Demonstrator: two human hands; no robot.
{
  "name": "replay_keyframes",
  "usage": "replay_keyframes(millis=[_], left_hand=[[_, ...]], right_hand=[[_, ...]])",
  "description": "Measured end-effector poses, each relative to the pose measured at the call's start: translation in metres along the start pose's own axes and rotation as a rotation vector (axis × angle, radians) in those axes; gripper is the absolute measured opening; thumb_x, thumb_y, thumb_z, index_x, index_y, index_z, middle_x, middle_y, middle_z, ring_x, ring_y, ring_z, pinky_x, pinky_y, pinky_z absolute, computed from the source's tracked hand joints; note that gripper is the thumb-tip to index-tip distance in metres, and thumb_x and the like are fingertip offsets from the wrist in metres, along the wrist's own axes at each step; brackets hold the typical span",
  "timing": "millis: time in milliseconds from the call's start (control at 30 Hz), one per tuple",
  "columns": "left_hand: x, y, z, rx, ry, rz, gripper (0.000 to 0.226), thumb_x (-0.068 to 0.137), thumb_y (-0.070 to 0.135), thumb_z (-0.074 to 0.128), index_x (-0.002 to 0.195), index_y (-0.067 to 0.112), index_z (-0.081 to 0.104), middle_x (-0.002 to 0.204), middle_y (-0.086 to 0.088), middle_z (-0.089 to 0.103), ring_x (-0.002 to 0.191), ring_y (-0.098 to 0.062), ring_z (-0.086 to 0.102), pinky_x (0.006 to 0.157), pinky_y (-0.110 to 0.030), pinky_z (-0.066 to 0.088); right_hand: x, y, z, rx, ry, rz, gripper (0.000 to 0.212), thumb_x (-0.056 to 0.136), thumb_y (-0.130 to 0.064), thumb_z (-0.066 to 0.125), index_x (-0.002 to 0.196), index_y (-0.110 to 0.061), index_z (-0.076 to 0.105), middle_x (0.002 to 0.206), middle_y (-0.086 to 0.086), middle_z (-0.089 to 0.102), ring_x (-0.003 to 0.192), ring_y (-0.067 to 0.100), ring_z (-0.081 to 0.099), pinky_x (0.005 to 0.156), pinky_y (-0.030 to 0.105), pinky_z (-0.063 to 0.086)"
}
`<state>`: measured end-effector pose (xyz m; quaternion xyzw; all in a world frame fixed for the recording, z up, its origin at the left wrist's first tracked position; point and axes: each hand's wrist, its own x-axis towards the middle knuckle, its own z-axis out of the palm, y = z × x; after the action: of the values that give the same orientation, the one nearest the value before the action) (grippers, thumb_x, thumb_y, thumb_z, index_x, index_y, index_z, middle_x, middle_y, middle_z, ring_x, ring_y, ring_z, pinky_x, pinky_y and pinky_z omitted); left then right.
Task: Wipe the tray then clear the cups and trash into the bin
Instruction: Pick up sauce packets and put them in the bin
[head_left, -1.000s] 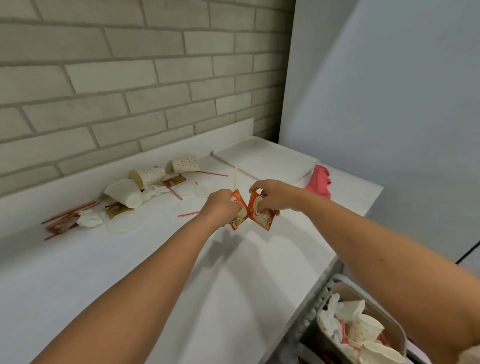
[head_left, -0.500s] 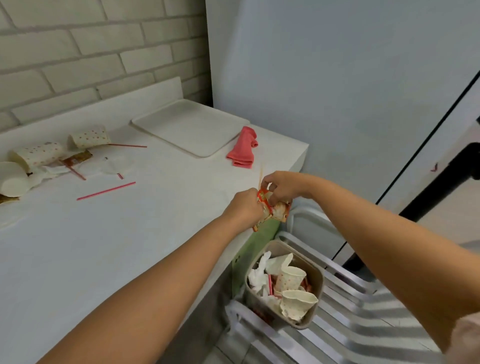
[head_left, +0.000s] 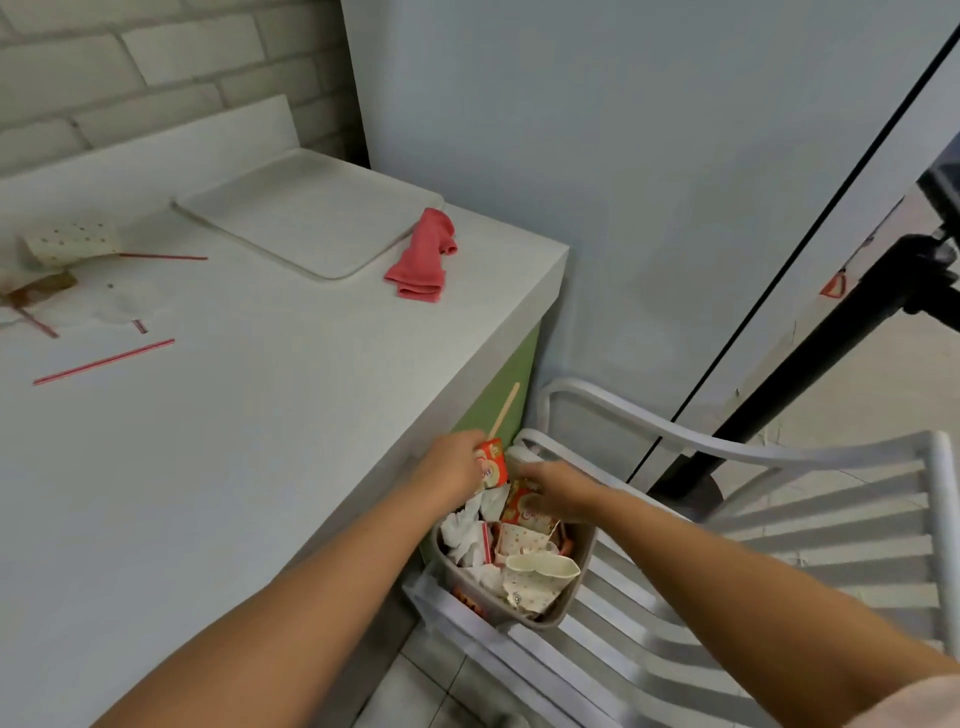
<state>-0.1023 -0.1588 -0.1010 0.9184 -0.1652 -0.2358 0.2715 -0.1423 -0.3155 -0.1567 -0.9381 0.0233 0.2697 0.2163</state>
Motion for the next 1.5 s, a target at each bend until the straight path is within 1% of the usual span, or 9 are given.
replay_keyframes(millis=[167,267,400,633,767,900,1167,1300,1500], left_hand=[[0.001,-0.011,0.013,-0.008,-0.026,-0.063,0.023,0.091,0.015,0.055,0.113,0.012,0.063,0.11,-0.007,0.066,0.094,-0.021,0.059,0.078,-0.028,0.046],[0.002,-0.014,0.018,-0.045,-0.05,-0.046,0.02,0.089,0.019,0.06,0.107,0.013,0.066,0.106,-0.007,0.068,0.091,-0.02,0.061,0.07,-0.024,0.042],[0.003,-0.011,0.022,-0.136,-0.083,-0.039,0.022,0.093,0.016,0.054,0.112,0.01,0.063,0.106,-0.011,0.067,0.089,-0.023,0.061,0.072,-0.027,0.047],[0.003,-0.015,0.027,-0.101,-0.12,-0.084,0.022,0.095,0.015,0.05,0.113,0.006,0.058,0.109,-0.014,0.064,0.091,-0.024,0.06,0.082,-0.036,0.051],[0.001,-0.025,0.028,-0.079,-0.083,-0.125,0.037,0.092,0.015,0.056,0.127,0.008,0.048,0.122,-0.01,0.058,0.106,-0.021,0.057,0.088,-0.03,0.047],[-0.001,-0.028,0.023,0.01,-0.03,-0.114,0.045,0.093,0.015,0.053,0.135,0.008,0.04,0.132,-0.011,0.051,0.122,-0.024,0.049,0.098,-0.032,0.04],[-0.007,-0.026,0.006,0.021,0.016,-0.02,0.046,0.094,0.015,0.051,0.138,0.009,0.039,0.139,-0.011,0.044,0.13,-0.023,0.04,0.109,-0.031,0.033],[-0.012,-0.019,-0.002,-0.002,0.035,0.055,0.043,0.094,0.016,0.051,0.136,0.011,0.042,0.134,-0.007,0.047,0.125,-0.02,0.045,0.105,-0.03,0.037],[-0.021,-0.011,-0.022,-0.042,0.082,0.155,0.04,0.094,0.016,0.052,0.133,0.013,0.045,0.13,-0.004,0.05,0.119,-0.016,0.048,0.101,-0.026,0.038]], right_hand=[[0.001,0.011,0.006,0.083,-0.037,0.046,0.053,0.087,-0.017,0.063,0.136,-0.016,0.043,0.128,0.006,0.057,0.115,0.021,0.055,0.089,0.026,0.045],[-0.001,0.008,-0.014,0.396,0.023,0.001,0.057,0.083,-0.011,0.069,0.134,-0.014,0.045,0.128,0.007,0.056,0.115,0.021,0.056,0.091,0.025,0.047],[-0.004,-0.006,-0.02,0.555,-0.054,-0.119,0.038,0.083,-0.009,0.068,0.119,-0.009,0.055,0.108,0.003,0.065,0.096,0.014,0.061,0.08,0.018,0.05],[-0.001,-0.021,-0.004,0.562,0.082,-0.132,0.025,0.082,-0.016,0.07,0.102,-0.006,0.06,0.099,0.01,0.067,0.098,0.026,0.064,0.088,0.035,0.051],[0.009,-0.024,0.007,0.428,0.087,-0.121,0.017,0.081,-0.012,0.07,0.095,-0.01,0.06,0.085,0.001,0.062,0.075,0.013,0.057,0.073,0.029,0.05],[0.022,-0.03,0.029,0.105,0.158,-0.051,0.013,0.083,-0.008,0.062,0.096,-0.01,0.061,0.09,0.005,0.055,0.082,0.018,0.052,0.061,0.022,0.041],[0.036,-0.05,0.077,-0.063,-0.009,0.047,0.017,0.089,-0.004,0.049,0.103,-0.003,0.06,0.084,0.014,0.06,0.1,0.031,0.061,0.062,0.027,0.039],[0.032,-0.053,0.081,-0.122,-0.116,0.089,0.03,0.095,-0.006,0.044,0.121,0.0,0.056,0.118,0.019,0.061,0.097,0.026,0.057,0.092,0.033,0.045],[0.03,-0.059,0.056,-0.251,-0.304,0.1,0.036,0.092,-0.014,0.053,0.124,0.001,0.057,0.102,0.014,0.058,0.094,0.023,0.055,0.087,0.031,0.044]])
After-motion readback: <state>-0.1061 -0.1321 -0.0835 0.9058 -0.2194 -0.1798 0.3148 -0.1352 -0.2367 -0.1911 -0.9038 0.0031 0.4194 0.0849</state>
